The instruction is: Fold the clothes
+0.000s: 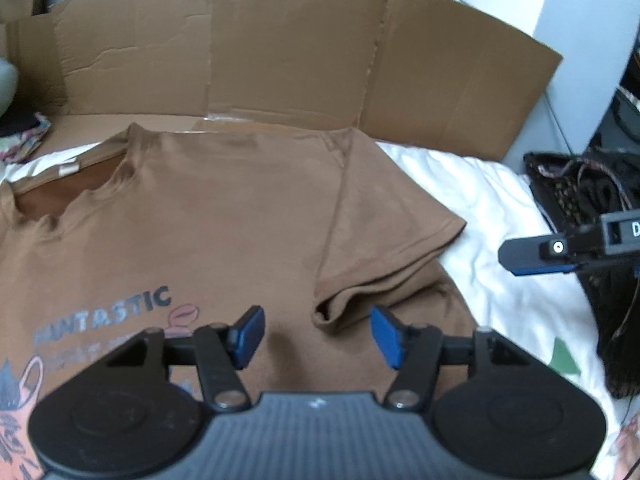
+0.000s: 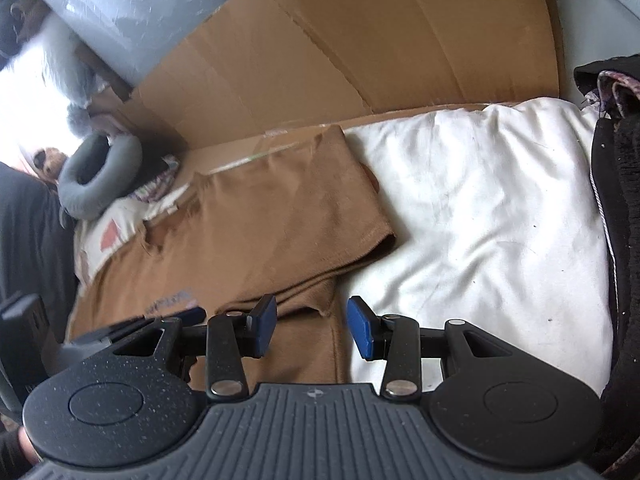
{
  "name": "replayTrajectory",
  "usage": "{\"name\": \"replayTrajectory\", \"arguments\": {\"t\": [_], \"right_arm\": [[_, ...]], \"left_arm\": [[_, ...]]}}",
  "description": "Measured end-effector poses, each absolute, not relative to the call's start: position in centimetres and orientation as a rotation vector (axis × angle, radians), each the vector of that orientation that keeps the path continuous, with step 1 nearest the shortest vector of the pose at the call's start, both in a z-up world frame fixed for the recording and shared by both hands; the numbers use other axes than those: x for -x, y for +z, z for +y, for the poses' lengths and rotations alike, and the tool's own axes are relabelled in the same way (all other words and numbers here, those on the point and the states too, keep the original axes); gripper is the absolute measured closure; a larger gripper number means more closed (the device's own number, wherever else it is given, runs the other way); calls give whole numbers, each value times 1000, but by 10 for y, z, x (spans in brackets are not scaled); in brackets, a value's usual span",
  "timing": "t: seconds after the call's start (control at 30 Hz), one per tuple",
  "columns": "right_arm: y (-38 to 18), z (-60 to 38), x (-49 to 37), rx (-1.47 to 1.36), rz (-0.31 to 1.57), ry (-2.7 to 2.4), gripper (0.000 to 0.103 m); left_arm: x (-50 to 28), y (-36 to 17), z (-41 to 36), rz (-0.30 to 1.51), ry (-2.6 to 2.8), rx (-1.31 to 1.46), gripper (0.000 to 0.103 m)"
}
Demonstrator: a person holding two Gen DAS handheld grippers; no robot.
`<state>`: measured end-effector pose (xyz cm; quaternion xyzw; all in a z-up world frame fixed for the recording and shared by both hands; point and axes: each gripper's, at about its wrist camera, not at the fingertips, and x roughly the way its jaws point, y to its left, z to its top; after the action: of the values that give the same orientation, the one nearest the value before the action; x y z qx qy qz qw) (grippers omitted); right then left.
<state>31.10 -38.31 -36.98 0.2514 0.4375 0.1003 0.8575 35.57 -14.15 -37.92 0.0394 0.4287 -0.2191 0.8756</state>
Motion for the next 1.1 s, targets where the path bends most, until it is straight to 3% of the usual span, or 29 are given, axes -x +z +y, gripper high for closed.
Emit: {"name": "replayTrajectory", "arguments": {"t": [0.13, 0.43, 0.73, 1.1], "right_arm": [[-380, -373, -314, -464, 948, 218, 58], [-400, -348, -327, -312, 984, 220, 58], [-402, -334, -331, -134, 990, 176, 73], [-401, -343, -329, -158, 986, 145, 73]], "left_arm": [[-359, -385, -141, 899, -467, -62, 66], [-360, -382, -142, 871, -492, -69, 92], [-356, -358, -136, 876, -489, 22, 95], [-342, -358, -133, 944, -495, 83, 96]]}}
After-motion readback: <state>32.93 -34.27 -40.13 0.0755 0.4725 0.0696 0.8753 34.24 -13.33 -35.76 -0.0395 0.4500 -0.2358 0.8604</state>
